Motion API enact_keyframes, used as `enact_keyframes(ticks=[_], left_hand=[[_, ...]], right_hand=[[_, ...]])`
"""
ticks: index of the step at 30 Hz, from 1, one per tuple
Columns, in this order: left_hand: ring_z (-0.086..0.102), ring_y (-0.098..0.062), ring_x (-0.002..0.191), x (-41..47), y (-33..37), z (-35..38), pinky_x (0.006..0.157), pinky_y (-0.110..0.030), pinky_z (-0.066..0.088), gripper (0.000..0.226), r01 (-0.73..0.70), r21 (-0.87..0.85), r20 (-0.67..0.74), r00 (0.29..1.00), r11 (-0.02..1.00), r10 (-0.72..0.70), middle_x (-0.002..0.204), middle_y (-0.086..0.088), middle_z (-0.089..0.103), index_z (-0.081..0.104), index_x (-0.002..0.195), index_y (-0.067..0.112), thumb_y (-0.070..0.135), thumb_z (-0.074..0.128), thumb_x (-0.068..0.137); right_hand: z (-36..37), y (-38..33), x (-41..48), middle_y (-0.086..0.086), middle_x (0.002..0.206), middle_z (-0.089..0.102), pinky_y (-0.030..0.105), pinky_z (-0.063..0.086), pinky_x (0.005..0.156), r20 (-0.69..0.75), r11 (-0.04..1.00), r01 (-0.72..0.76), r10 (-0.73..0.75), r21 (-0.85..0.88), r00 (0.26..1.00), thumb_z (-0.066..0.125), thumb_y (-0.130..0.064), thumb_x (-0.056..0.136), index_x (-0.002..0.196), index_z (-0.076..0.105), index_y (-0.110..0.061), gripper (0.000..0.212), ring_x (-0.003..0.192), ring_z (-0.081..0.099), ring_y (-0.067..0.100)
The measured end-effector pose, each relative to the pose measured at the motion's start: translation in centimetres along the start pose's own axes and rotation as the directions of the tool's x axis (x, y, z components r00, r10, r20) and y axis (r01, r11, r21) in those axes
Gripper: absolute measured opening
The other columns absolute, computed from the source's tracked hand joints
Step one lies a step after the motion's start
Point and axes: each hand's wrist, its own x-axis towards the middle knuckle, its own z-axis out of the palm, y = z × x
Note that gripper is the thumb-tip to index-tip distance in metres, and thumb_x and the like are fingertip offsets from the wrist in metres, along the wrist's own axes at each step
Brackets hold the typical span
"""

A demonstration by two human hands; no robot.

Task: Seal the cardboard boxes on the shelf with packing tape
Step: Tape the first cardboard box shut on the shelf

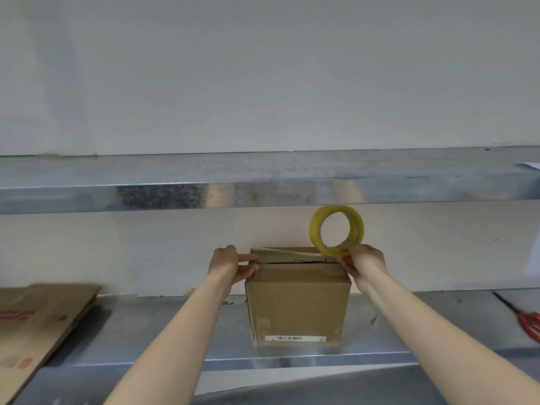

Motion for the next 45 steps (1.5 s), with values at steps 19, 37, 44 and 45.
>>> enact_keyframes(ticks=[19, 37, 44, 45], left_hand=[[0.052, -0.020, 0.051, 0.5, -0.9, -0.2, 0.047, -0.026, 0.050, 0.024, -0.004, -0.017, -0.055, 0.998, 1.000, 0.003, 0.086, -0.017, 0.071, 0.038, 0.121, 0.002, 0.011, 0.032, 0.099], [0.055, -0.026, 0.059, 1.3, -2.8, -0.1, 0.053, -0.033, 0.048, 0.022, 0.055, 0.076, -0.114, 0.992, 0.996, -0.046, 0.087, -0.021, 0.061, 0.045, 0.081, 0.005, 0.007, 0.031, 0.099], [0.038, -0.019, 0.049, 1.8, -3.3, 0.2, 0.044, -0.023, 0.030, 0.022, 0.119, 0.380, -0.153, 0.986, 0.917, -0.065, 0.070, -0.011, 0.050, 0.043, 0.074, 0.005, 0.008, 0.037, 0.094], [0.036, -0.019, 0.051, 1.7, -3.3, 0.4, 0.047, -0.024, 0.028, 0.022, 0.128, 0.439, -0.155, 0.986, 0.889, -0.065, 0.067, -0.009, 0.045, 0.041, 0.071, 0.006, 0.009, 0.037, 0.093]], right_hand=[[-0.3, 1.6, -0.8, 0.000, 0.092, 0.057, 0.034, 0.049, 0.063, 0.140, 0.819, 0.423, -0.402, -0.387, 0.905, 0.036, -0.018, 0.104, 0.113, 0.033, -0.020, 0.010, 0.065, 0.067, 0.019], [-0.4, 1.4, -0.1, 0.000, 0.088, 0.057, 0.030, 0.047, 0.057, 0.160, 0.827, 0.411, -0.379, -0.384, 0.912, 0.039, -0.016, 0.103, 0.110, 0.035, -0.018, 0.008, 0.064, 0.065, 0.016], [-0.4, 1.3, 0.0, -0.004, 0.086, 0.055, 0.035, 0.051, 0.066, 0.167, 0.838, 0.413, -0.378, -0.357, 0.911, 0.040, -0.015, 0.103, 0.109, 0.034, -0.017, 0.009, 0.062, 0.063, 0.012], [-0.4, 1.3, -0.1, -0.003, 0.086, 0.056, 0.037, 0.052, 0.068, 0.171, 0.840, 0.415, -0.378, -0.350, 0.910, 0.041, -0.015, 0.103, 0.110, 0.034, -0.017, 0.010, 0.062, 0.063, 0.012]])
